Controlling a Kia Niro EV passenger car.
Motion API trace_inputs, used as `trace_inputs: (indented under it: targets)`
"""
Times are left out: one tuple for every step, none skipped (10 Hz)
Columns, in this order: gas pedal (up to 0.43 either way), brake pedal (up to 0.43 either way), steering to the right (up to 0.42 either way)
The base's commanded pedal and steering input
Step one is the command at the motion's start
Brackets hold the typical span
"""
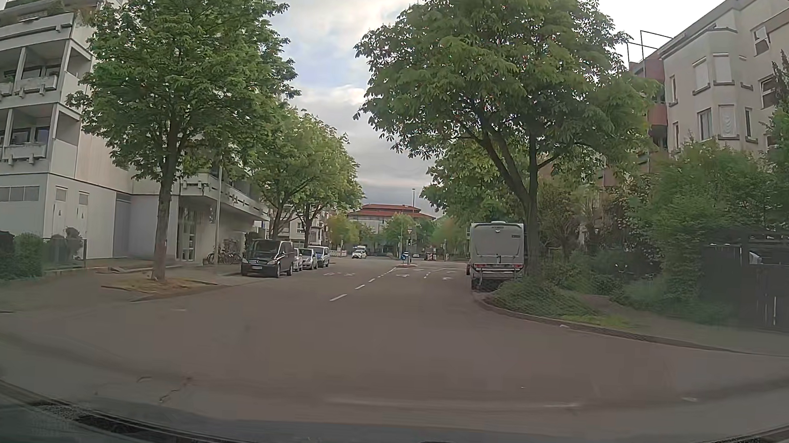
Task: Follow the waypoints while adhering to traffic rules and regulations
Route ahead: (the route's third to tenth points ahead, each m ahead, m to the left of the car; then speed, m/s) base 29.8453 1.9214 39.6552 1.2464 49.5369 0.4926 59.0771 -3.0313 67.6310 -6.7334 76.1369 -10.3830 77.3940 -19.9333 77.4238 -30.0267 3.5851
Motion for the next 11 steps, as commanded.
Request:
trace_inputs:
  targets:
    - [0.189, 0.0, 0.007]
    - [0.189, 0.0, 0.005]
    - [0.189, 0.0, 0.005]
    - [0.189, 0.0, 0.005]
    - [0.189, 0.0, 0.005]
    - [0.189, 0.0, 0.004]
    - [0.189, 0.0, 0.004]
    - [0.189, 0.0, 0.004]
    - [0.189, 0.0, 0.004]
    - [0.189, 0.0, 0.004]
    - [0.189, 0.0, 0.004]
